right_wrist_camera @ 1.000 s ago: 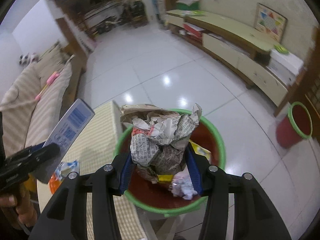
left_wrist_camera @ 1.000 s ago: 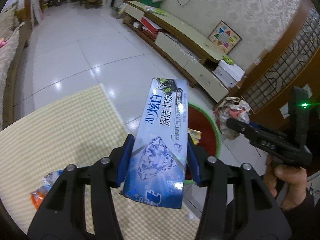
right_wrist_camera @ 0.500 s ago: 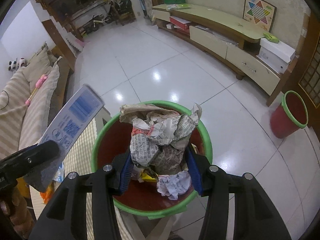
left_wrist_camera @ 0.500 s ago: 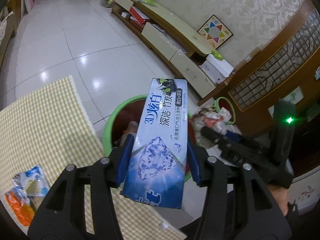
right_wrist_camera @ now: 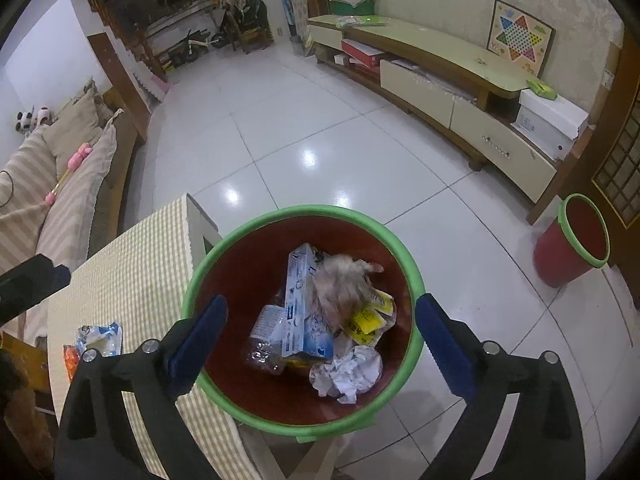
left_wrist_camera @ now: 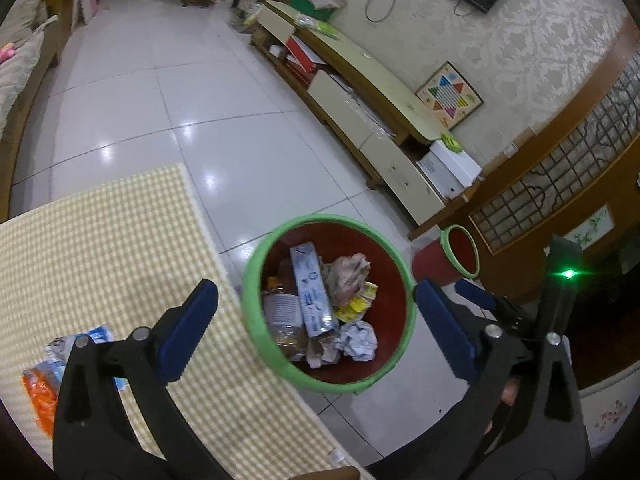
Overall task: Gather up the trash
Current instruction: 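Carry box and brown paper over the red bucket and open both tools, then move both open tools back toward the orange bag and wrapper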
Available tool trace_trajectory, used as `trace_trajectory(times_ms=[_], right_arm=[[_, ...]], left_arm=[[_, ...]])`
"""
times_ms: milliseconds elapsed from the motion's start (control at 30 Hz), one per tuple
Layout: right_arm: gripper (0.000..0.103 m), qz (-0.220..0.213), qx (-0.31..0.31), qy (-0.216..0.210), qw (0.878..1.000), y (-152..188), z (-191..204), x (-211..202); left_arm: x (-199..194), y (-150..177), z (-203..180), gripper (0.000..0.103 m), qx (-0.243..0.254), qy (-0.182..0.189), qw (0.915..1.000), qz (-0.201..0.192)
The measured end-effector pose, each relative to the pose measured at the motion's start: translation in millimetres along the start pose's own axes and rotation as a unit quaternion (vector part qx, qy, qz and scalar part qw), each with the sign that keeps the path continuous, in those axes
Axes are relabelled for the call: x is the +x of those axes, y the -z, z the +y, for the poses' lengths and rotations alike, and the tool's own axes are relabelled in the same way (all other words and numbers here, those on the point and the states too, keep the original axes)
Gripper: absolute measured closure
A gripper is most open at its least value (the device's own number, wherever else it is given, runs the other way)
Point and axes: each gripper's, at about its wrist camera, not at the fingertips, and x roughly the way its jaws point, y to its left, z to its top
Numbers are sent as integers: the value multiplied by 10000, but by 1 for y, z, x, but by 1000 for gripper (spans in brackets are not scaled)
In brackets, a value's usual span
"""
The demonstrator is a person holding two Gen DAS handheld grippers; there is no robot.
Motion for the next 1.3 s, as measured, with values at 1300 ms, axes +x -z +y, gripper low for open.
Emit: trace_trajectory(times_ms=[1300], right_arm=[[7,156,-1787,-762,9808,70,207,29]], left_arm=[[-125,147,198,6,-1097,-1783,9777,-157]])
